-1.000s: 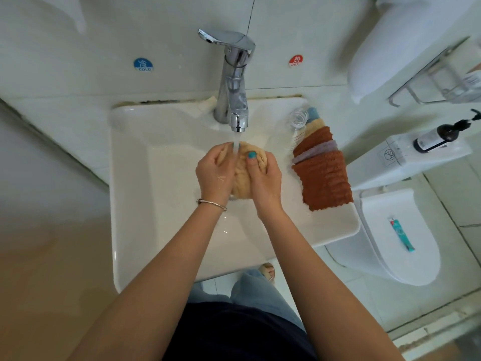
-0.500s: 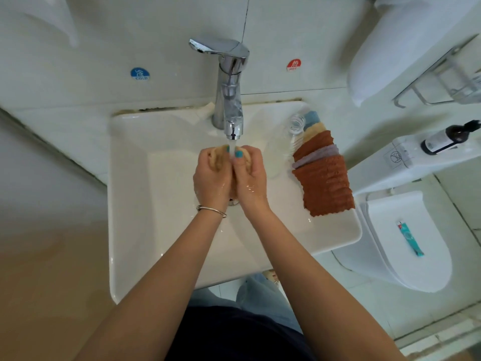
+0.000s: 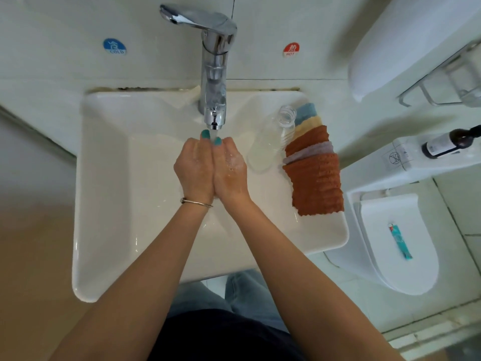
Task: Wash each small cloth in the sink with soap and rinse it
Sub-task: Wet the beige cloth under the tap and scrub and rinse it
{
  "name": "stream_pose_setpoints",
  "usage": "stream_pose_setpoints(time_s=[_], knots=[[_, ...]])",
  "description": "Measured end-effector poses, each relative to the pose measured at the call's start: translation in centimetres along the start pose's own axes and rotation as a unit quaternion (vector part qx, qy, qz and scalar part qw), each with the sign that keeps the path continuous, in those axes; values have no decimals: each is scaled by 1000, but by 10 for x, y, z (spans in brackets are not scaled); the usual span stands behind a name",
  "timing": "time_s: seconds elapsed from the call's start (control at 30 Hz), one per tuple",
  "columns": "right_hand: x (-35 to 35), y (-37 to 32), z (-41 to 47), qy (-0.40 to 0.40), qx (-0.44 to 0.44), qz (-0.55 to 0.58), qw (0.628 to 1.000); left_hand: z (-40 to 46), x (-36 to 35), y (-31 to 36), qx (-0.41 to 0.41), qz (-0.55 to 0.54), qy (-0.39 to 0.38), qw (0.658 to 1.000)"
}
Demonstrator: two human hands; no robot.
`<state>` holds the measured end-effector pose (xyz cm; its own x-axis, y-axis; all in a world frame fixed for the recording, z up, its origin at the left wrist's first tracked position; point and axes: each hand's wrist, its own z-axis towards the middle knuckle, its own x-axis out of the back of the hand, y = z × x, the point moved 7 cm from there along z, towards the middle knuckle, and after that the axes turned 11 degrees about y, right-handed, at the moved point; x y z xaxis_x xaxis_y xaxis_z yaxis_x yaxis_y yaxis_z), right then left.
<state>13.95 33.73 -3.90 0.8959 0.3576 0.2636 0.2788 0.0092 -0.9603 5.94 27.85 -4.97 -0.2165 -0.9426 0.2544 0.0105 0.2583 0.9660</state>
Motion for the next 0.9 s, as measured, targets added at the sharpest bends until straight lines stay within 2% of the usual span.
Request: stream_pose_setpoints(time_s=[0.07,0.17,0.27,0.37,0.5,0.63,0.77,0.9], knots=[[-3,-1,7,5,8,-38,999,4,1,6,-18,47,6,999],[-3,1,15,19,-4,-81,997,6,1,10,-15,15,31,999],[9,-8,14,85,58,-109,989,4,-6,7,-6,19,4,1000],[6,3,7,31,-12,-79,996,-1,-5,3,23,-12,-11,1000],[11,2,-6,1,14,-42,999,-6,-4,1,39,-38,-114,992],[22,-2,-16,36,-12,-34,999,-2,1,11,29,-34,-199,979],[37,-45,-15,100,85,-43,990,5,17,27,43,-85,-203,975],[21,-109,5,84,165,-109,977,14,30,40,58,-96,-221,969]])
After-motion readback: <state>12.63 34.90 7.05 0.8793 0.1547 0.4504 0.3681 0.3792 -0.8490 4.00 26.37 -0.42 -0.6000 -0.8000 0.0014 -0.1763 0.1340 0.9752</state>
